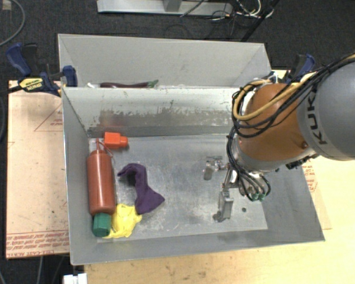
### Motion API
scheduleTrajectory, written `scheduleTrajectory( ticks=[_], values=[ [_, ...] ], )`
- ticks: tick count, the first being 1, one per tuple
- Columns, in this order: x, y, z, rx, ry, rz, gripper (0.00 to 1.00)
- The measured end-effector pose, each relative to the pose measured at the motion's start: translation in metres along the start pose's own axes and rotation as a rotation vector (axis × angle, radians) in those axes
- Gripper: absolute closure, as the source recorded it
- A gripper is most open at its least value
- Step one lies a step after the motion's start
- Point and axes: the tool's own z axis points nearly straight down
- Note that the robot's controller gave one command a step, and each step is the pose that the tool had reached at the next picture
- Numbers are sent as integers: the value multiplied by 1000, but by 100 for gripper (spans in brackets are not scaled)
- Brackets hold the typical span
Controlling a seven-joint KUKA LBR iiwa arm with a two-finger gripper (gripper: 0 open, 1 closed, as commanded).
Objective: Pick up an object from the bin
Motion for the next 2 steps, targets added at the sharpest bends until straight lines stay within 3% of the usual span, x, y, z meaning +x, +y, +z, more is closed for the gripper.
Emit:
scheduleTrajectory(
  ticks=[1, 2],
  values=[
    [-1, 0, -4, 0, -7, 0, 0],
    [-5, 39, 2, 2, -7, -15, 0]
  ],
)
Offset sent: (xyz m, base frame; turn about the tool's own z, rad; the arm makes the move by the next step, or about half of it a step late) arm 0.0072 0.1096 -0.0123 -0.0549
